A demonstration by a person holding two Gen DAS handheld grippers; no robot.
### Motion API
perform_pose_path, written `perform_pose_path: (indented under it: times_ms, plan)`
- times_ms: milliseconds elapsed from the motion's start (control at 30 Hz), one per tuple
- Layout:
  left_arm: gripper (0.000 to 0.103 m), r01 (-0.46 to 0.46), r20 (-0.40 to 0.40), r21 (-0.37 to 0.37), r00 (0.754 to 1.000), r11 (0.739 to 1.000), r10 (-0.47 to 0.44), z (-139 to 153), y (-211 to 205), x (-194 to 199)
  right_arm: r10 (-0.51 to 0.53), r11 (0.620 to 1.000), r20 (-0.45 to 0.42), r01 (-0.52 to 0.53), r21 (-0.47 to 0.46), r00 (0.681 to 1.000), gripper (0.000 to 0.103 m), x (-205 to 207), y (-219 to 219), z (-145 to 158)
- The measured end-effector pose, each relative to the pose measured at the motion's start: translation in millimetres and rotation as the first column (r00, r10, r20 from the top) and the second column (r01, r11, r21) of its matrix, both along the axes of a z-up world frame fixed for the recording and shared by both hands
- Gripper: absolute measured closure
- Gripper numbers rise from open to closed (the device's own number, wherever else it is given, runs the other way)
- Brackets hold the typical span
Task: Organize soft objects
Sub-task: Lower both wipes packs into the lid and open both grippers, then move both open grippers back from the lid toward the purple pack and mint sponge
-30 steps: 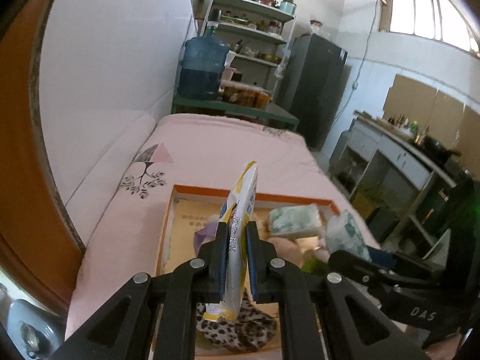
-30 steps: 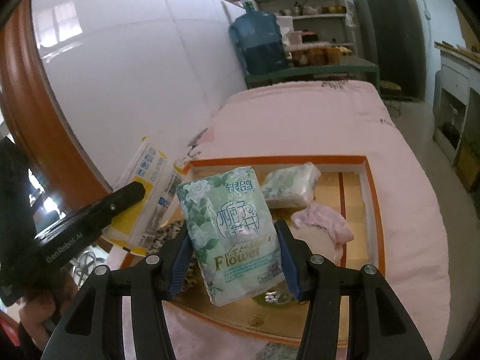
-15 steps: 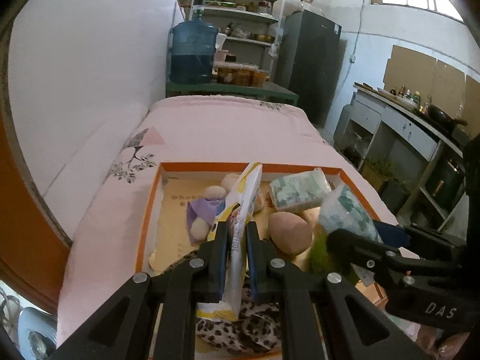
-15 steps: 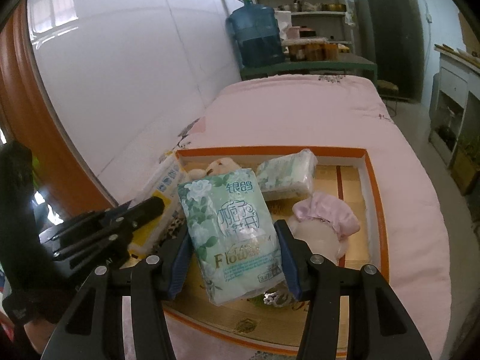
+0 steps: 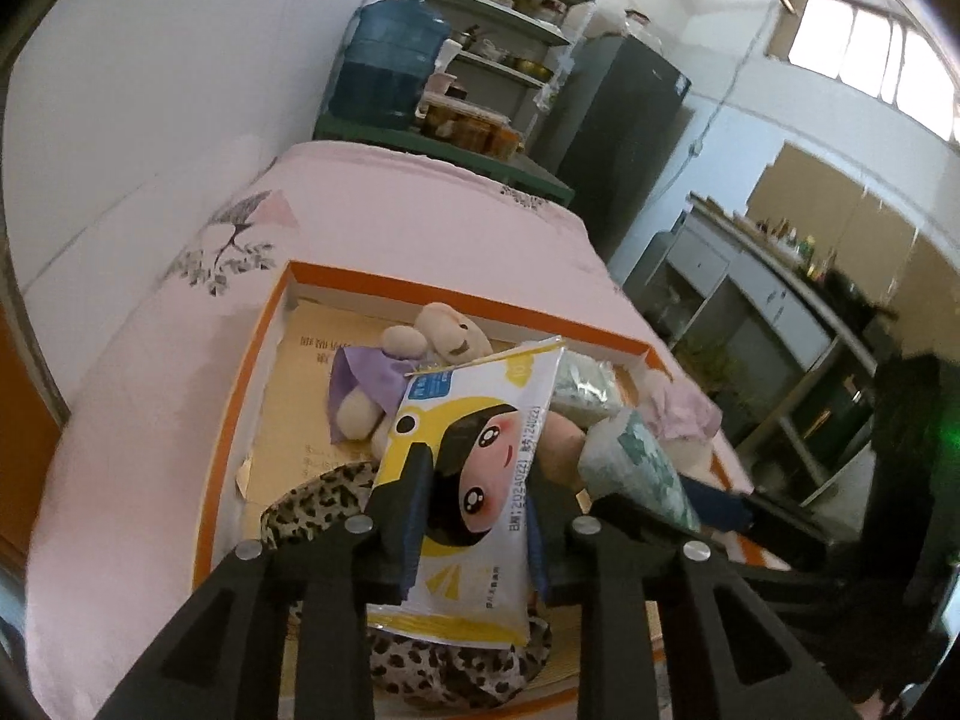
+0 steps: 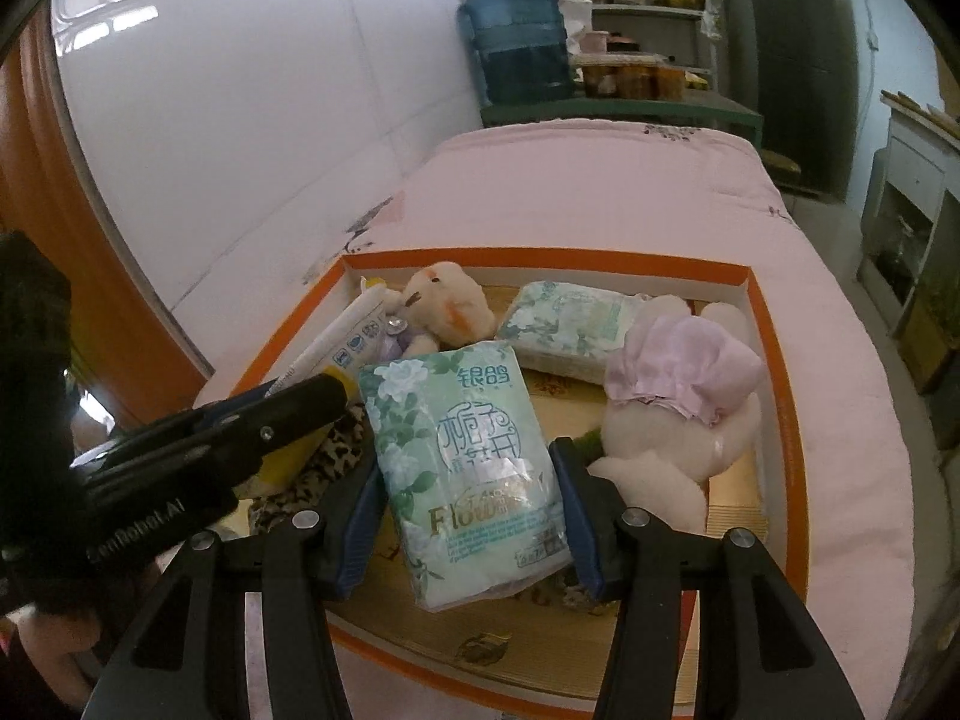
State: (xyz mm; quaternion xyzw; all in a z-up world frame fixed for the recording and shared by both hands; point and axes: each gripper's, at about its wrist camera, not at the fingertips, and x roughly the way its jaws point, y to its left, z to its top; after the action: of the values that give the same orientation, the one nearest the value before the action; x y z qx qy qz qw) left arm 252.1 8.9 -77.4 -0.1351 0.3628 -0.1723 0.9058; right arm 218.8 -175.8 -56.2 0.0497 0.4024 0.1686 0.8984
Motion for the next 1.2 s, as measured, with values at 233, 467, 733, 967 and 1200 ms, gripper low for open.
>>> perform_pose_path:
  times_ms: [233,467,733,967,1200]
  plan:
    - [0.064,-0.014,0.002,-0.029,1.0,0.999,0.014,2,5,0,0.002,1.0,0.01,-0.002,0.03,1.0,0.044,-2,-1,4]
    - [0.048,-0.028,0.044,-0.022,0.999,0.999,0.029,12,7,-8,0.003,0.998,0.02,-0.004,0.055,1.0,0.042,-5,-4,7]
    - [0.048,-0.048,0.081,-0.026,0.995,0.998,0.05,27,13,-20,-0.007,0.997,0.032,0.005,0.072,0.999,0.042,-12,-6,17]
    - [0.048,-0.05,0.094,-0.015,0.994,0.999,0.051,35,12,-34,-0.01,0.997,0.057,0.005,0.071,0.998,0.042,-28,-7,32]
    - [0.048,-0.053,0.11,0.011,0.993,0.999,0.051,44,10,-52,-0.017,0.998,0.077,0.012,0.064,0.997,0.042,-46,-7,45]
